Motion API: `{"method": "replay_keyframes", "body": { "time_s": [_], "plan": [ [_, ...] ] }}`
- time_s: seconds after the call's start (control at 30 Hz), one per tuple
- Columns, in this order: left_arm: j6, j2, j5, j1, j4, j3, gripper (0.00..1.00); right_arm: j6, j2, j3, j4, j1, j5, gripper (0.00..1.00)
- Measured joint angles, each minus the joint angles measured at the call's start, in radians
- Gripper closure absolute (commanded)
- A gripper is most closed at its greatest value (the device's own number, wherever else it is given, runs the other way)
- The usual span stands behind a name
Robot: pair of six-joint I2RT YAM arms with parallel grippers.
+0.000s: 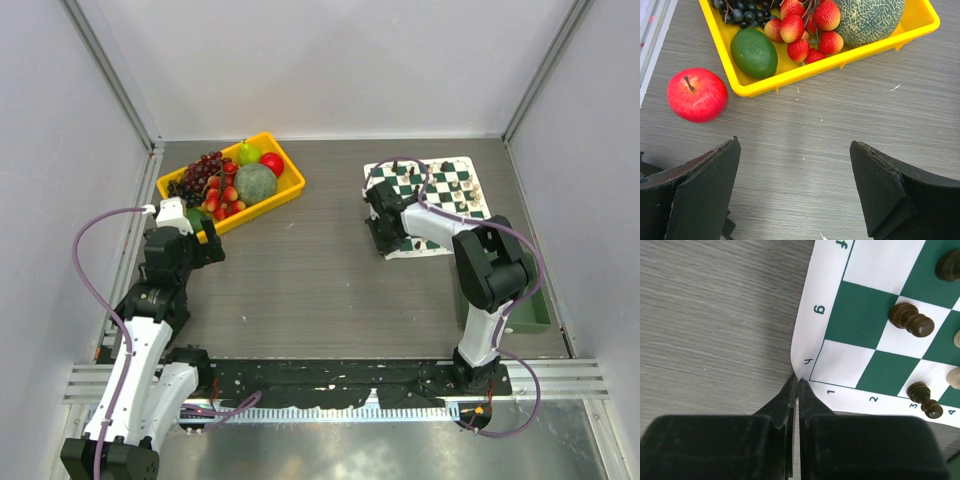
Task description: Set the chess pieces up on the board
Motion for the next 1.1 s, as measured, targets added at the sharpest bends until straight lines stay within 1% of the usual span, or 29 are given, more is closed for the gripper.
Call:
{"method": "replay_keyframes", "body": {
  "time_s": [0.6, 1.1],
  "plan": [
    [0.0, 0.0, -0.011, 0.0, -0.001, -0.004, 0.01, 0.033, 0.011, 0.01, 0.021, 0.134, -0.002, 0.95],
    [0.0, -0.029, -0.011, 0.0, -0.002, -0.01, 0.01, 0.089, 0.006, -0.009, 0.076, 0.239, -0.064, 0.95]
  ]
}}
